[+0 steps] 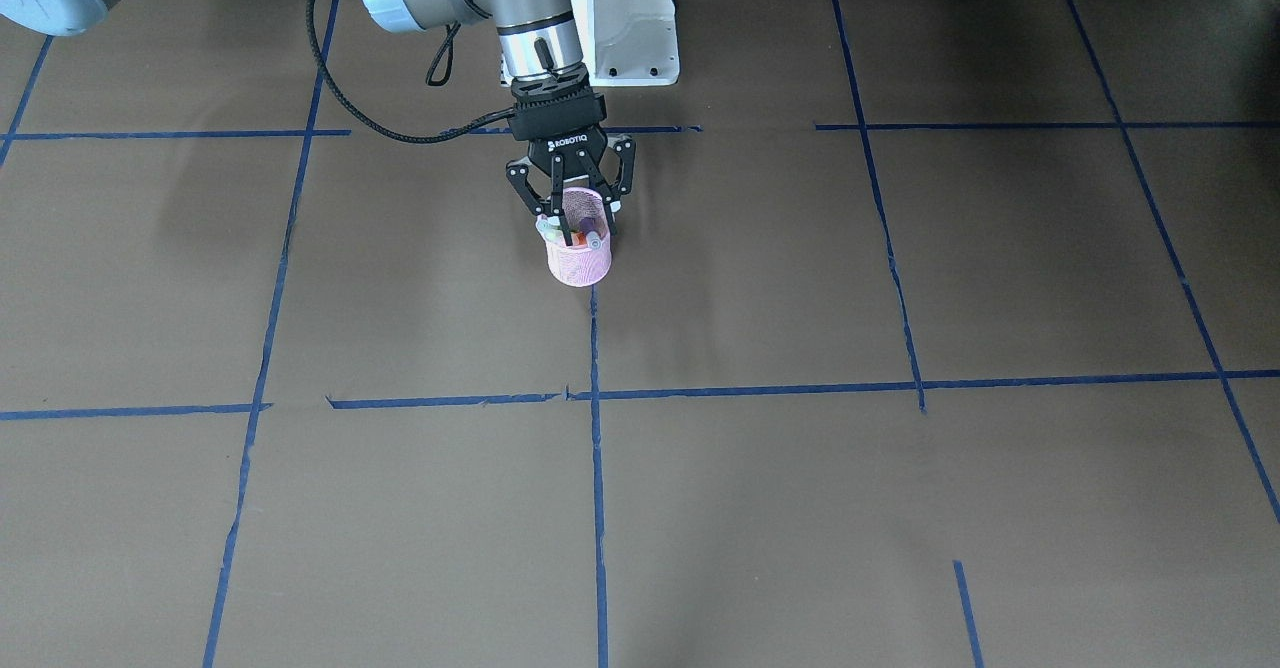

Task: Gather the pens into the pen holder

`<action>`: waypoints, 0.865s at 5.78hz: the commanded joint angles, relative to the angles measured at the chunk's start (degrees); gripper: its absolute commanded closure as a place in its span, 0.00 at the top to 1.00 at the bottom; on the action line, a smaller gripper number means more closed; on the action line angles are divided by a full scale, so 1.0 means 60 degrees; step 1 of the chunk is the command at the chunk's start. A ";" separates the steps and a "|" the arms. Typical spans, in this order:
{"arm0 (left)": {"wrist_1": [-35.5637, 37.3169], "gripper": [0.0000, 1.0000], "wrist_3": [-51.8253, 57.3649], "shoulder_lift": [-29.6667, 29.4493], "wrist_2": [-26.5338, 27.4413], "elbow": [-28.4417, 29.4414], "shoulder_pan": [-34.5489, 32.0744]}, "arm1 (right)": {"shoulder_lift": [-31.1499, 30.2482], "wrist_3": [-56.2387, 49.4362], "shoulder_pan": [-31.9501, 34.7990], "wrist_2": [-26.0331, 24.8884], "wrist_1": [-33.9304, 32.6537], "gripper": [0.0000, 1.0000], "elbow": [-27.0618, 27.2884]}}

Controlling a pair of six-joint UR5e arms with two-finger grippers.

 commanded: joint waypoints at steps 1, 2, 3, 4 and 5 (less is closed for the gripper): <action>0.0000 1.00 0.0015 -0.0001 0.0000 0.0000 0.0000 | 0.0128 -0.0034 0.0624 0.1055 -0.0662 1.00 0.0865; 0.0000 1.00 0.0015 -0.0001 -0.0014 -0.0015 0.0000 | 0.0593 -0.0078 0.1674 0.2950 -0.2132 1.00 0.1247; 0.0000 1.00 0.0015 0.0014 -0.0014 -0.0015 0.0000 | 0.0685 -0.0165 0.3004 0.5158 -0.3032 1.00 0.1309; 0.0000 1.00 0.0044 0.0014 0.0000 -0.0015 0.0000 | 0.0585 -0.0978 0.4163 0.6892 -0.3853 1.00 0.1310; 0.0000 1.00 0.0044 0.0043 0.0000 -0.0015 0.0000 | 0.0555 -0.2639 0.5335 0.8127 -0.4746 1.00 0.1208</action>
